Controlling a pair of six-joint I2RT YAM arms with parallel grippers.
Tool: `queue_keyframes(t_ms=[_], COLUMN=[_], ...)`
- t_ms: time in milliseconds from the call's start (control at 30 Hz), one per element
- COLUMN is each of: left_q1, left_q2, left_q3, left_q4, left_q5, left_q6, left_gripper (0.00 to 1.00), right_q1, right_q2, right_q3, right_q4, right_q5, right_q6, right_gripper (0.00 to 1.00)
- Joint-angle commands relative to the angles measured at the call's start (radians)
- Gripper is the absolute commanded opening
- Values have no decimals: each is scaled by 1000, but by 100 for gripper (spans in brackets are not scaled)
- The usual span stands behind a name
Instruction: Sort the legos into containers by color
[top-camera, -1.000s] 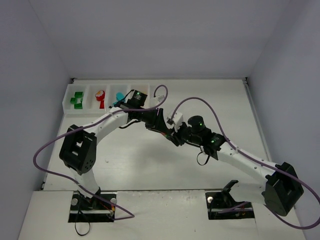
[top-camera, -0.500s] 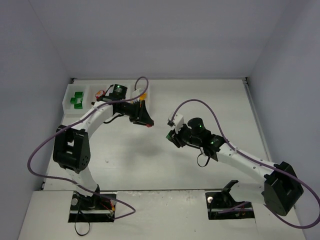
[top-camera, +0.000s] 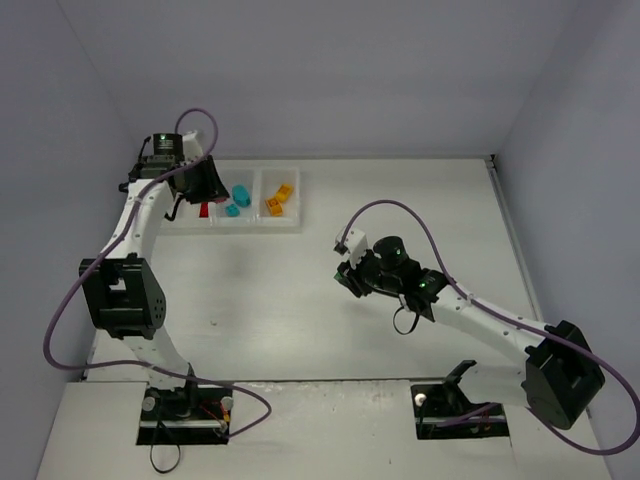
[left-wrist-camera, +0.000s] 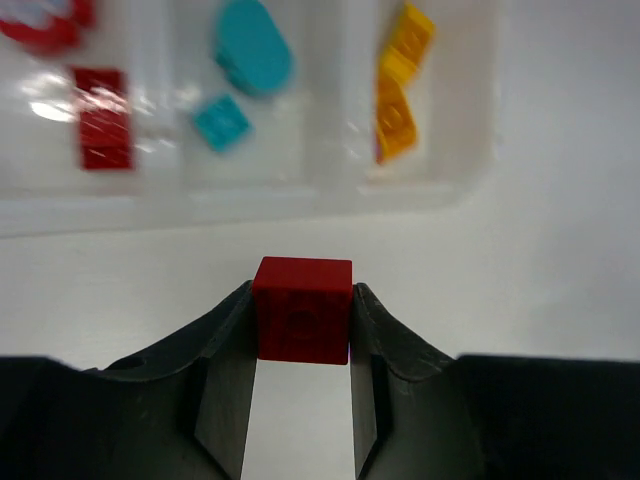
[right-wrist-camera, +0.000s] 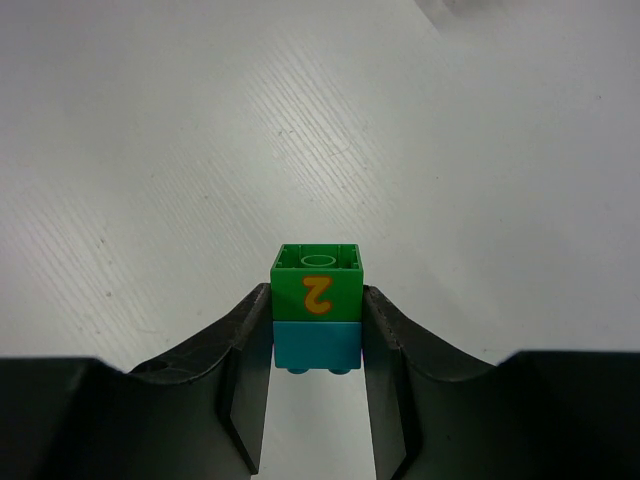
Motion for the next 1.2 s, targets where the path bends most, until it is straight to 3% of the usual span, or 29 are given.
queue_keyframes(t_ms=[0, 67, 167, 400, 600, 733, 833, 1067, 1167], left_q1=[58, 74, 92, 94, 82, 23, -96, -319, -400], left_q2=[33, 90, 185, 294, 236, 54, -66, -151, -166], left_q3=[111, 160, 246, 364, 320, 77, -89, -162, -154], left_q4=[71, 92, 94, 95, 89, 153, 247, 223, 185], left_q5=[-298, -359, -404, -398, -300, -91, -16, 281, 317], left_q6=[1, -8, -6, 1, -6, -54, -92, -157, -128], left_gripper=[14, 19, 39, 59, 61, 61, 61, 61, 61], right_q1=[-2, -1, -1, -2, -1, -1, -1, 4, 5], right_q2=[-3, -6, -11, -35, -40, -46, -28, 23, 40], right_q3=[53, 53, 50, 45, 59, 82, 97, 169, 191], right_q4=[40, 40, 40, 39, 40, 53, 62, 97, 102], right_q5=[19, 19, 14, 10, -9, -12, -2, -12, -30], right_q6=[7, 12, 20, 35, 38, 24, -2, -51, -66], right_gripper=[0, 0, 0, 0, 0, 0, 0, 0, 0])
